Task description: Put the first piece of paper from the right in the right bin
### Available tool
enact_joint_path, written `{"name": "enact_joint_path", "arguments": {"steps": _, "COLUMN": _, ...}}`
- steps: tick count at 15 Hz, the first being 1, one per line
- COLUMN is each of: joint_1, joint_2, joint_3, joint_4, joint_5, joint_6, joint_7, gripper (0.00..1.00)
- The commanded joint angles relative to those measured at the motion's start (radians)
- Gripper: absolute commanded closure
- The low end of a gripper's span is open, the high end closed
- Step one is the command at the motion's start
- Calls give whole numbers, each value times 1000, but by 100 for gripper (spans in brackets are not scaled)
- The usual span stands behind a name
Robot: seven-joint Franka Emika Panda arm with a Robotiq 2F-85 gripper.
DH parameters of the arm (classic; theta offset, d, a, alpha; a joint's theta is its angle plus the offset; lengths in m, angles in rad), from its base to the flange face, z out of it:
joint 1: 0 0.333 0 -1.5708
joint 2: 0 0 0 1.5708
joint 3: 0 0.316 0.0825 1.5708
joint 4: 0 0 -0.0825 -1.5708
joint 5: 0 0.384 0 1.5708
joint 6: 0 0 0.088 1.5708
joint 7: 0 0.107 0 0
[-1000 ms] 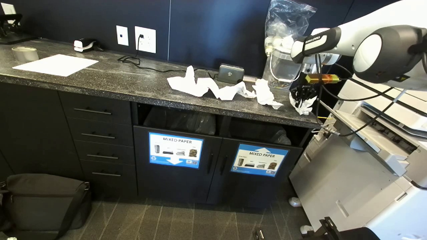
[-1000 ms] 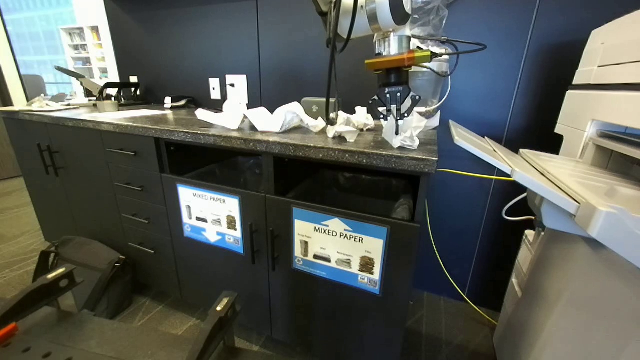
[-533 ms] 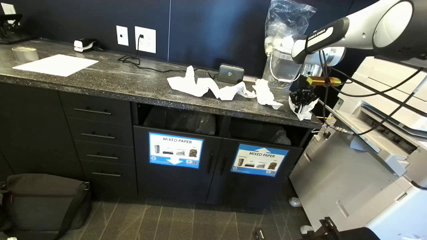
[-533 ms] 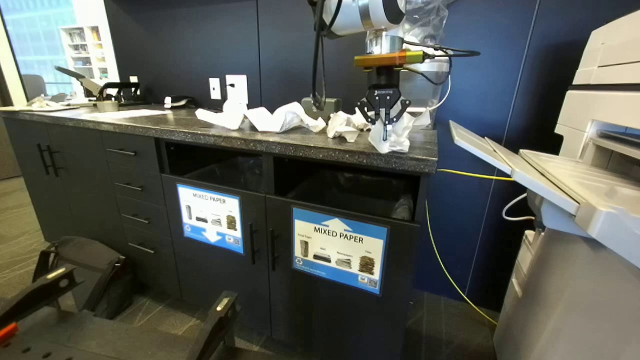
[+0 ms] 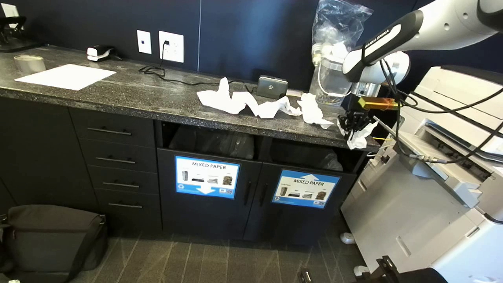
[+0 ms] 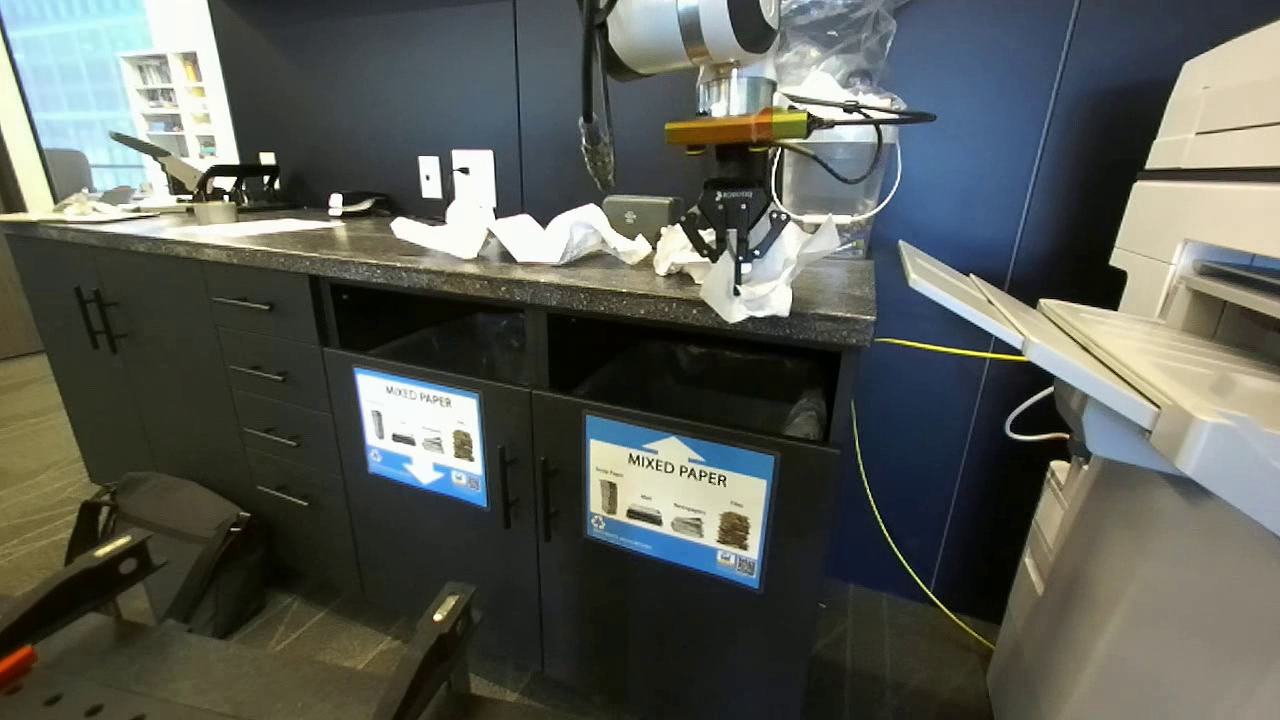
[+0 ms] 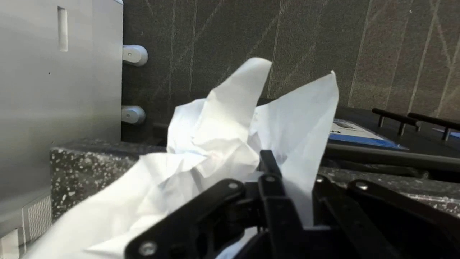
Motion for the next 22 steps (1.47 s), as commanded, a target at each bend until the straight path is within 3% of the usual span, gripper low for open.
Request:
{"name": "enact_joint_path", "arguments": {"steps": 1, "joint_1": 31, "joint_2": -151, "joint_3": -19, "joint_4": -243, "joint_5": 12, "joint_6": 135, "joint_7": 58, "gripper": 88}}
{"name": "enact_joint_path", "arguments": {"steps": 12, "joint_1": 111, "joint_2": -489, "joint_3": -37, "joint_4": -849, "joint_5": -7, "joint_6": 517, "joint_7": 202, "gripper": 87}}
{"name": "enact_joint_path", "arguments": {"steps": 17, "joint_1": 129, "joint_2": -625, "joint_3": -34, "joint_4": -1150, "joint_5": -18, "joint_6": 758, "joint_7": 213, "gripper": 88}}
{"name": "enact_joint_path", "arguments": {"steps": 22, "joint_1": 117, "joint_2": -570, "joint_3": -30, "joint_4": -1208, "joint_5": 32, "joint_6": 1019, "joint_7": 157, "gripper": 88}}
